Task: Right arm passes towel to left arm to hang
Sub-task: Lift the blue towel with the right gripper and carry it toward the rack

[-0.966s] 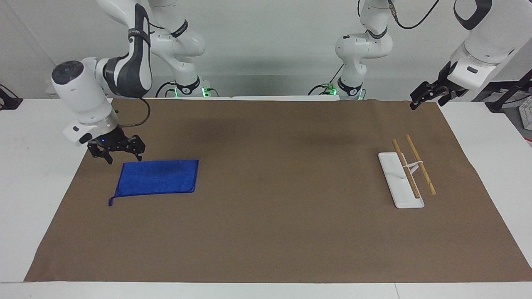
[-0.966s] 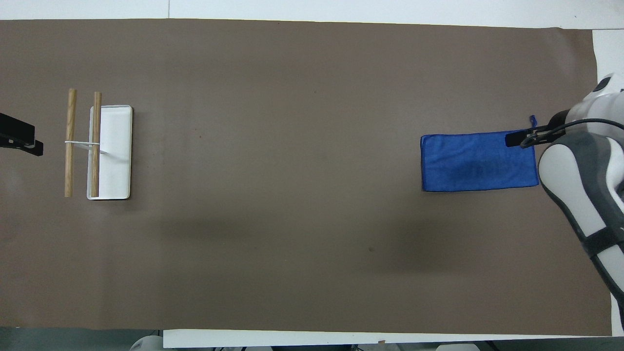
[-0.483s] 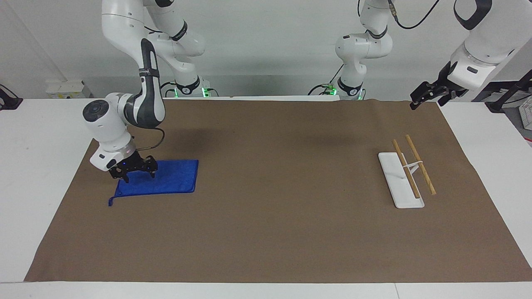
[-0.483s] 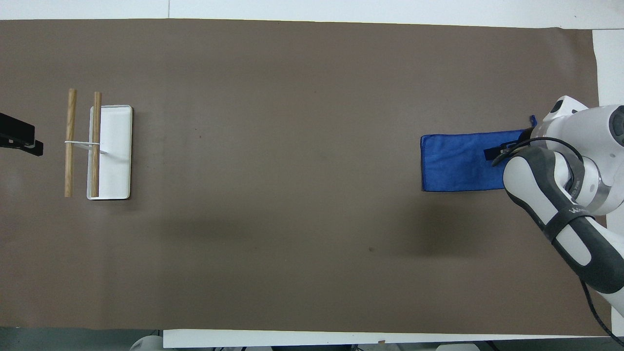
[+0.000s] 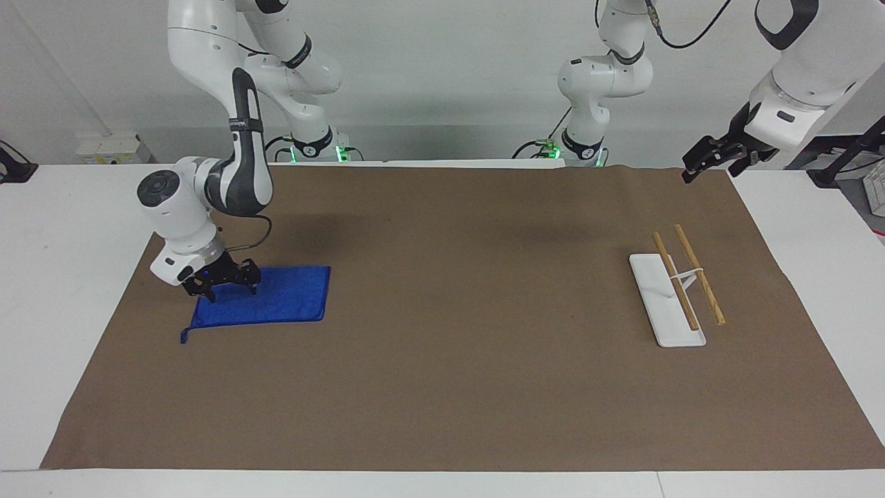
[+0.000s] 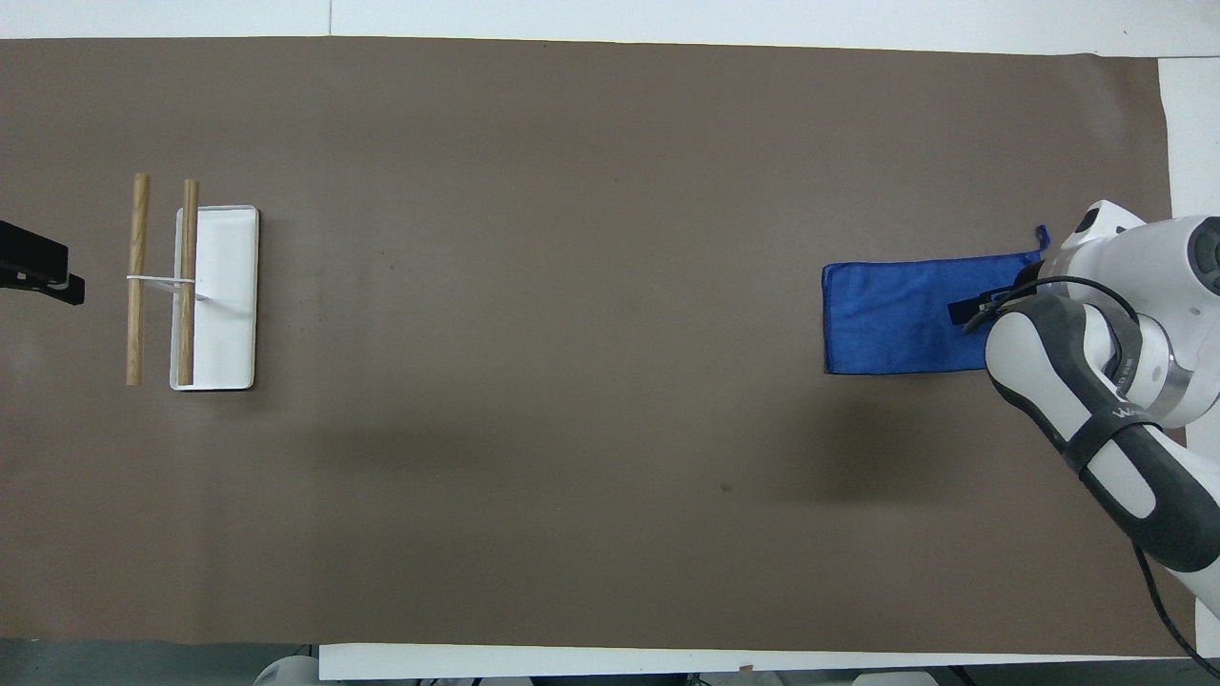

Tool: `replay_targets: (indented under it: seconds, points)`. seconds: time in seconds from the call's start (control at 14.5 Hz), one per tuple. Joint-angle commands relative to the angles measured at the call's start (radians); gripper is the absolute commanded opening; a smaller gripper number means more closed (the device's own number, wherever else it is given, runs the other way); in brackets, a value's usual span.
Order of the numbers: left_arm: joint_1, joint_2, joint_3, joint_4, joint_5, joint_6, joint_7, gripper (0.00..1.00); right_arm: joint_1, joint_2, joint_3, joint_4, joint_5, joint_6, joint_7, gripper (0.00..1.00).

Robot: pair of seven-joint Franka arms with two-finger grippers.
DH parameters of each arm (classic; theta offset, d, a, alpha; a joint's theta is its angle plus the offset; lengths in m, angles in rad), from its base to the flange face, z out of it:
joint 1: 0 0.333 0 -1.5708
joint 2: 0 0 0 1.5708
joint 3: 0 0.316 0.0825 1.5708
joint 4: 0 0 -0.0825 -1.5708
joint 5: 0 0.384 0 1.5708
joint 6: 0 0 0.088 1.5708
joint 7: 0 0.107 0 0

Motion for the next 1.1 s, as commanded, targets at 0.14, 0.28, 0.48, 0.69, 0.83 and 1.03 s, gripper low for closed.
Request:
replay_targets:
  seconds: [0.14, 0.28, 0.48, 0.69, 0.83, 1.03]
  points:
    - [0.004, -0.013, 0.002, -0.015, -0.009, 0.003, 0.004, 1.00, -0.010, 0.006, 0.005, -0.015, 0.024, 0.032, -0.033, 0.89]
    - [0.004, -0.013, 0.002, -0.014, -0.009, 0.003, 0.004, 1.00, -0.009, 0.015, 0.005, -0.018, 0.024, 0.032, -0.033, 0.86]
    - [0.004, -0.013, 0.002, -0.014, -0.009, 0.003, 0.004, 1.00, -0.009, 0.014, 0.005, -0.021, 0.024, 0.032, -0.033, 0.82]
    - [0.004, -0.013, 0.002, -0.014, -0.009, 0.003, 0.004, 1.00, -0.007, 0.014, 0.005, -0.021, 0.024, 0.028, -0.032, 0.46]
    - [0.004, -0.013, 0.002, -0.014, -0.009, 0.003, 0.004, 1.00, -0.003, 0.015, 0.008, -0.012, 0.024, 0.027, -0.023, 0.12]
    - [0.004, -0.013, 0.001, -0.014, -0.009, 0.003, 0.004, 1.00, -0.003, 0.009, 0.012, -0.007, 0.074, 0.020, -0.003, 0.00]
